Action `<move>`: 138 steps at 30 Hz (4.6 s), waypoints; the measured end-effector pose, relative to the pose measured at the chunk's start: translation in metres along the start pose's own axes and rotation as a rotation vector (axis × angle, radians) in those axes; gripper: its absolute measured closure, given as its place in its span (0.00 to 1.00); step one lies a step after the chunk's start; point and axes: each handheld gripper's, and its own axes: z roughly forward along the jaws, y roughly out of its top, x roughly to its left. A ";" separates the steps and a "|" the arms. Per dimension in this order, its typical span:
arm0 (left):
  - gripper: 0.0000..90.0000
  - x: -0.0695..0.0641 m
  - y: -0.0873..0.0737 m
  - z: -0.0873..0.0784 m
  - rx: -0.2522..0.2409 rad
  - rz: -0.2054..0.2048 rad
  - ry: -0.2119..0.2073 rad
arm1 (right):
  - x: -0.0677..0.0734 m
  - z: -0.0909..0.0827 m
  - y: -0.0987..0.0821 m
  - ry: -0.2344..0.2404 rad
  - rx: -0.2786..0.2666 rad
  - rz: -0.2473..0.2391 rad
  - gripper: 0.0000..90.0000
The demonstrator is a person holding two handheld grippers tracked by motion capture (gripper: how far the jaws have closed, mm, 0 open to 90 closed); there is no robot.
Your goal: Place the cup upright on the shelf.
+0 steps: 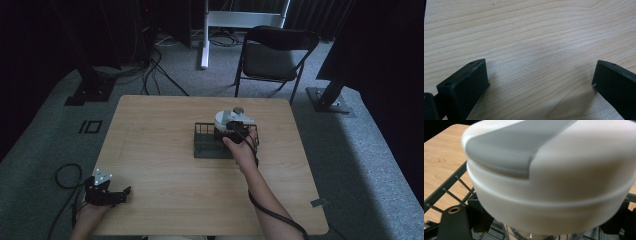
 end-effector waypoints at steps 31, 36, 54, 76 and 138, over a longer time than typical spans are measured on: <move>0.01 0.000 0.000 0.000 0.000 0.000 0.000 | -0.004 -0.009 -0.014 0.054 0.049 -0.128 0.19; 0.01 0.000 0.000 0.000 0.000 0.000 0.000 | -0.004 -0.011 -0.015 0.065 0.036 -0.123 0.18; 0.01 0.000 0.000 0.000 0.000 0.000 0.000 | -0.010 -0.027 -0.019 0.114 -0.021 -0.112 0.14; 0.01 0.000 0.000 0.000 0.000 0.000 0.000 | -0.021 -0.054 -0.029 0.153 -0.090 -0.099 0.14; 0.01 0.000 0.000 0.000 0.000 0.000 0.000 | -0.093 -0.107 -0.123 0.042 -0.043 -0.085 0.14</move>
